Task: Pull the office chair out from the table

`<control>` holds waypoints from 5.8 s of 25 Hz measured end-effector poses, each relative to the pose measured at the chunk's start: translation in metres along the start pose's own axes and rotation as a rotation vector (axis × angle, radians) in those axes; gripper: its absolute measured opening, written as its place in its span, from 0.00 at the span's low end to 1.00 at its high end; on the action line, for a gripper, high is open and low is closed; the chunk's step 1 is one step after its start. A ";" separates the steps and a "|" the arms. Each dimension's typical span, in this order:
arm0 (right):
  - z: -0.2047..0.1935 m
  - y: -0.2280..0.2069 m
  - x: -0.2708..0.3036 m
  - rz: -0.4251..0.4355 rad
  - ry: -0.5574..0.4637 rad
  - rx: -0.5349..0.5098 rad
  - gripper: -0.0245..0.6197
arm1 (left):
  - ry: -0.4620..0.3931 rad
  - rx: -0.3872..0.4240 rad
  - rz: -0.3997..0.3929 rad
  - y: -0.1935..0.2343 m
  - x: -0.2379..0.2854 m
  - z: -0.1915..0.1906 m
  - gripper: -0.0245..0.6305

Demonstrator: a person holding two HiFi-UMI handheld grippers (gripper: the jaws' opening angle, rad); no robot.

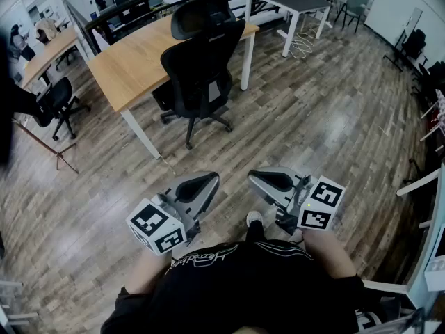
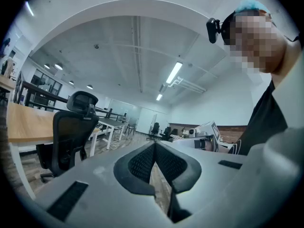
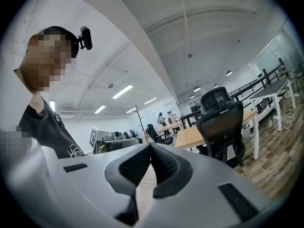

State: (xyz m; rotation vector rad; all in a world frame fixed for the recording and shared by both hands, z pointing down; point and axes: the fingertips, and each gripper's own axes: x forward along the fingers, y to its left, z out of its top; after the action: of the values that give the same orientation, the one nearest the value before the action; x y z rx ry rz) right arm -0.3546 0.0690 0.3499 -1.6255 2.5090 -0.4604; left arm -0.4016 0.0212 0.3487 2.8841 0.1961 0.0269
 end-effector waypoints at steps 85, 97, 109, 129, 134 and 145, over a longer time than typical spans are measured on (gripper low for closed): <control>0.240 -0.654 0.194 0.309 0.199 -0.305 0.10 | 0.029 0.123 0.615 0.471 0.351 0.107 0.06; 0.229 -0.705 0.233 0.437 0.380 -0.625 0.41 | 0.197 0.153 0.850 0.498 0.301 0.088 0.38; 0.184 -0.732 0.269 0.404 0.639 -0.845 0.44 | 0.617 0.270 0.841 0.561 0.213 0.066 0.41; 0.143 -0.755 0.290 0.319 0.880 -1.188 0.44 | 1.080 0.464 0.459 0.603 0.197 -0.002 0.31; 0.133 -0.762 0.285 0.379 0.997 -1.323 0.35 | 1.142 0.488 0.377 0.598 0.198 -0.009 0.25; 0.128 -0.765 0.279 0.392 1.101 -1.339 0.31 | 1.131 0.520 0.366 0.595 0.199 -0.011 0.24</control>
State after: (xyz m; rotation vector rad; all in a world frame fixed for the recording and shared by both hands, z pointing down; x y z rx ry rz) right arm 0.2277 -0.4976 0.4873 -0.9444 4.3750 0.8406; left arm -0.1265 -0.5196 0.5073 2.9338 -0.1670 1.8962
